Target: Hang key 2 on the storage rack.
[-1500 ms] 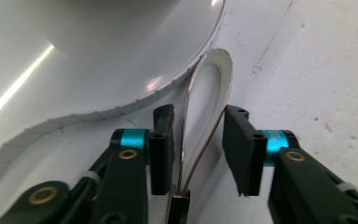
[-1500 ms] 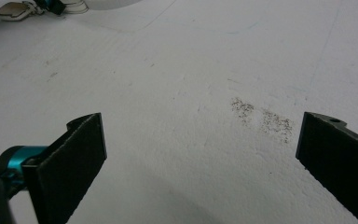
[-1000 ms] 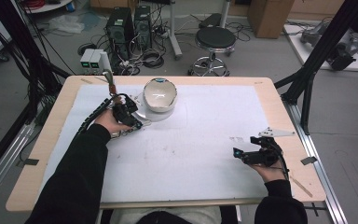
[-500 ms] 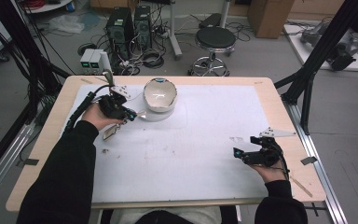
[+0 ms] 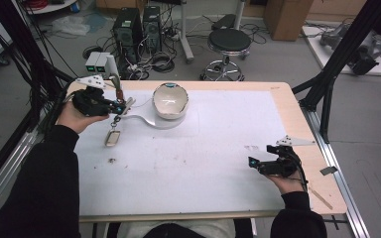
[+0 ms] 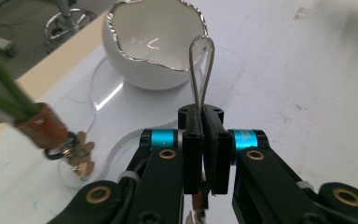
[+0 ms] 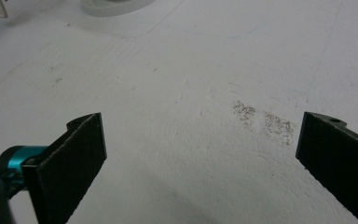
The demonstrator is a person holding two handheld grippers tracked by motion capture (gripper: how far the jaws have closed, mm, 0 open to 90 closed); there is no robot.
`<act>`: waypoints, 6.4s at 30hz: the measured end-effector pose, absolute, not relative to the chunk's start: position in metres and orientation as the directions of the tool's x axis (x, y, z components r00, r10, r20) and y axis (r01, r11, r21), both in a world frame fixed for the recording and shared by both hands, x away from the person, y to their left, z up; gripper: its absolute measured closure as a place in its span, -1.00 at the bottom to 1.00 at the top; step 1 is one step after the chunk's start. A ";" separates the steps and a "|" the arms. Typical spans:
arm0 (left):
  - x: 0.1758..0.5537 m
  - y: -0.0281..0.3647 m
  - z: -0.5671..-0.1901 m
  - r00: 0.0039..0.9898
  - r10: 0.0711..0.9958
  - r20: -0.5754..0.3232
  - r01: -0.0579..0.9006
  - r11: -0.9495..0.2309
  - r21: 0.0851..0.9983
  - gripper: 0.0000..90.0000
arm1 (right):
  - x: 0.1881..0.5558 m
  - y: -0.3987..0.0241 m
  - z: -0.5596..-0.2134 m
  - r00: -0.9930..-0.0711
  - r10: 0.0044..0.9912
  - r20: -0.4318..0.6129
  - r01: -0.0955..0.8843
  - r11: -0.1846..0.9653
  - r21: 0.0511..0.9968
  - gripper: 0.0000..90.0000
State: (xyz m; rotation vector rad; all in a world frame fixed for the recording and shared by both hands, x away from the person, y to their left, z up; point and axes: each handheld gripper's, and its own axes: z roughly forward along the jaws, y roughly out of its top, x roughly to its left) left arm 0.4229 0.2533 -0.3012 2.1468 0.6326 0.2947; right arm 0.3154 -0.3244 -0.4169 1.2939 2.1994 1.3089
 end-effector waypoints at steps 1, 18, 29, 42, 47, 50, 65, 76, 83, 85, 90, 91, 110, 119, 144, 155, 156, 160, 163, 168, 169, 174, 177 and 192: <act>0.422 0.257 -0.299 0.837 0.547 -0.002 0.332 -0.507 0.796 0.92 | 0.316 -0.324 -0.417 -0.565 0.802 0.193 0.553 0.195 0.810 -0.99; 0.422 0.301 -0.267 0.784 0.621 0.004 0.311 -0.398 0.863 0.93 | 0.316 -0.325 -0.419 -0.556 0.807 0.202 0.564 0.187 0.805 -0.99; 0.424 0.330 -0.256 0.693 0.721 0.002 0.315 -0.305 0.899 0.93 | 0.316 -0.325 -0.420 -0.555 0.808 0.199 0.563 0.189 0.804 -0.99; 0.435 0.345 -0.234 0.580 0.812 0.060 0.290 -0.275 0.916 0.93 | 0.316 -0.323 -0.421 -0.560 0.805 0.196 0.567 0.200 0.799 -0.99; 0.443 0.345 -0.239 0.574 0.817 0.058 0.302 -0.277 0.912 0.93 | 0.317 -0.324 -0.423 -0.556 0.806 0.202 0.572 0.195 0.797 -0.99; 0.449 0.344 -0.243 0.569 0.820 0.064 0.307 -0.284 0.909 0.93 | 0.316 -0.323 -0.424 -0.556 0.806 0.203 0.576 0.197 0.793 -0.99; 0.470 0.334 -0.250 0.583 0.806 0.103 0.288 -0.324 0.901 0.93 | 0.314 -0.327 -0.424 -0.543 0.813 0.209 0.584 0.186 0.790 -0.99; 0.478 0.321 -0.253 0.606 0.790 0.097 0.272 -0.320 0.908 0.93 | 0.314 -0.330 -0.425 -0.536 0.818 0.209 0.583 0.181 0.792 -0.99; 0.476 0.320 -0.250 0.609 0.787 0.099 0.257 -0.314 0.914 0.93 | 0.314 -0.332 -0.425 -0.534 0.819 0.209 0.584 0.179 0.792 -0.99; 0.476 0.321 -0.248 0.612 0.785 0.096 0.255 -0.311 0.915 0.93 | 0.313 -0.331 -0.425 -0.535 0.818 0.210 0.585 0.180 0.791 -0.99; 0.477 0.320 -0.247 0.609 0.785 0.111 0.244 -0.318 0.916 0.93 | 0.314 -0.331 -0.426 -0.535 0.818 0.211 0.586 0.180 0.790 -0.99; 0.478 0.320 -0.248 0.608 0.787 0.108 0.246 -0.316 0.916 0.93 | 0.314 -0.331 -0.426 -0.535 0.818 0.211 0.586 0.179 0.790 -0.99; 0.489 0.309 -0.257 0.633 0.771 0.061 0.280 -0.302 0.911 0.89 | 0.313 -0.334 -0.427 -0.519 0.829 0.210 0.591 0.170 0.788 -0.99; 0.491 0.319 -0.257 0.561 0.822 -0.101 0.380 -0.146 0.914 -0.14 | 0.313 -0.334 -0.426 -0.522 0.827 0.209 0.586 0.170 0.793 -0.99; 0.454 0.325 -0.292 0.523 0.846 -0.102 0.414 -0.147 0.898 -0.96 | 0.314 -0.333 -0.426 -0.526 0.824 0.210 0.582 0.169 0.795 -0.99; 0.434 0.317 -0.304 0.527 0.848 -0.058 0.393 -0.183 0.901 -0.96 | 0.314 -0.330 -0.425 -0.535 0.819 0.209 0.578 0.174 0.797 -0.99; 0.432 0.315 -0.306 0.526 0.848 -0.064 0.391 -0.174 0.904 -0.96 | 0.314 -0.330 -0.425 -0.536 0.818 0.209 0.577 0.174 0.798 -0.99; 0.424 0.312 -0.312 0.531 0.845 -0.060 0.376 -0.171 0.911 -0.96 | 0.314 -0.331 -0.425 -0.534 0.818 0.212 0.575 0.169 0.800 -0.99; 0.418 0.310 -0.317 0.540 0.840 -0.058 0.375 -0.179 0.909 -0.95 | 0.313 -0.332 -0.425 -0.537 0.817 0.209 0.575 0.173 0.800 -0.99; 0.407 0.306 -0.325 0.550 0.833 -0.062 0.376 -0.181 0.909 -0.95 | 0.312 -0.333 -0.425 -0.534 0.818 0.214 0.574 0.164 0.802 -0.99; 0.404 0.305 -0.326 0.553 0.831 -0.056 0.373 -0.186 0.909 -0.95 | 0.312 -0.333 -0.425 -0.533 0.818 0.216 0.576 0.163 0.801 -0.99; 0.392 0.304 -0.338 0.551 0.831 -0.075 0.377 -0.168 0.911 -0.95 | 0.312 -0.332 -0.424 -0.538 0.816 0.213 0.571 0.167 0.804 -0.99; 0.387 0.306 -0.347 0.546 0.833 -0.087 0.382 -0.155 0.911 -0.95 | 0.312 -0.333 -0.424 -0.537 0.816 0.214 0.572 0.166 0.803 -0.99; 0.350 0.314 -0.379 0.527 0.843 -0.108 0.375 -0.117 0.919 -0.95 | 0.313 -0.331 -0.425 -0.545 0.809 0.219 0.573 0.169 0.802 -0.99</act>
